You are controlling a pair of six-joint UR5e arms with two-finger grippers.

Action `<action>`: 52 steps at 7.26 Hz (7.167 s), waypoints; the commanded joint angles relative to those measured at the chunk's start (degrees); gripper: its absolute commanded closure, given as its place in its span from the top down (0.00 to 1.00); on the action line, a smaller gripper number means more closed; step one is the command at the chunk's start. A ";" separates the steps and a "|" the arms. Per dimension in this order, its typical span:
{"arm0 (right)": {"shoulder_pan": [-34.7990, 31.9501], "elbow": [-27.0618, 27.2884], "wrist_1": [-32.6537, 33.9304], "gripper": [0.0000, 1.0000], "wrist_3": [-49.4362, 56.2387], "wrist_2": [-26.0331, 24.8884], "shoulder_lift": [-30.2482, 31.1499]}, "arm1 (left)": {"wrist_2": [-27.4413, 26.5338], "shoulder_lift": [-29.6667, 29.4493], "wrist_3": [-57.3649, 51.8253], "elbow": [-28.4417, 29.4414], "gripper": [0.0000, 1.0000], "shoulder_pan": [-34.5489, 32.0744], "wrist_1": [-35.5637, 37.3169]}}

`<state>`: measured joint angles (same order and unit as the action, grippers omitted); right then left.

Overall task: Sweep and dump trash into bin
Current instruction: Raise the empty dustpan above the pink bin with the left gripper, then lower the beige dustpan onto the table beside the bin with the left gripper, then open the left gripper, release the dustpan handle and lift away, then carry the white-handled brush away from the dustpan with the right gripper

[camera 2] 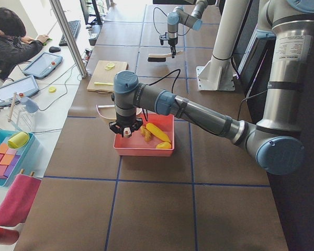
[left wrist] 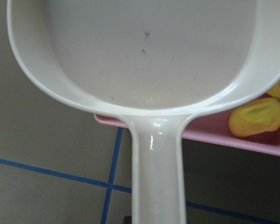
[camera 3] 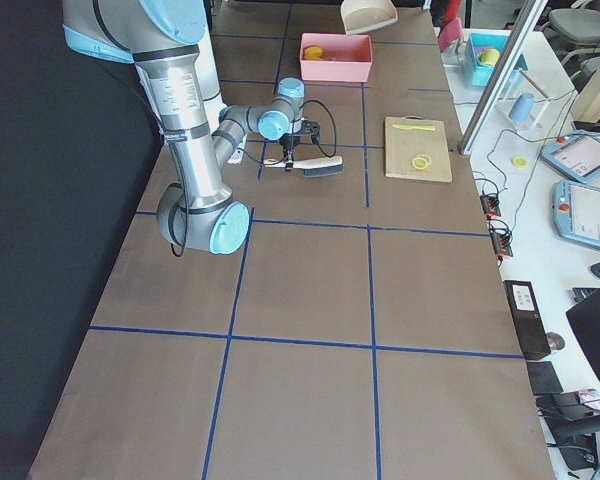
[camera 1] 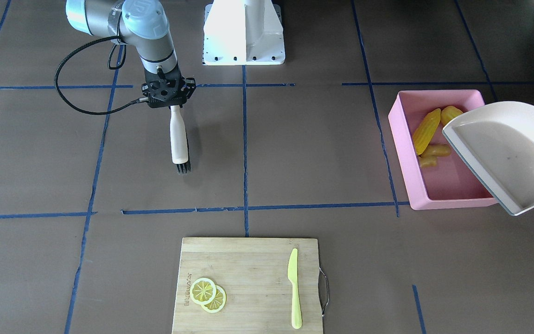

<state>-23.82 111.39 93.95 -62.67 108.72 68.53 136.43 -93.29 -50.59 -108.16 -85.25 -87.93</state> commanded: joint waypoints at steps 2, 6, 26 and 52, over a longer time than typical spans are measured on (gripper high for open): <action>-0.09 0.24 0.00 0.00 0.00 0.00 -0.06 | 5.87 0.03 18.99 -0.21 0.00 5.05 -11.70; -0.35 0.32 -0.35 0.00 0.61 0.09 0.03 | 1.93 -6.27 20.00 -1.44 0.00 23.58 -13.59; 0.26 0.15 -0.35 0.00 -1.14 -0.09 -0.06 | -18.65 -17.63 27.65 -1.07 1.00 45.27 -9.93; -31.89 -2.03 -18.90 0.00 27.93 19.95 36.59 | -1.17 5.92 31.08 18.51 1.00 -5.54 2.76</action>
<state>-53.63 112.21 75.74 -37.52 127.71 104.78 134.72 -87.43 -19.50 -89.43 -90.79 -85.16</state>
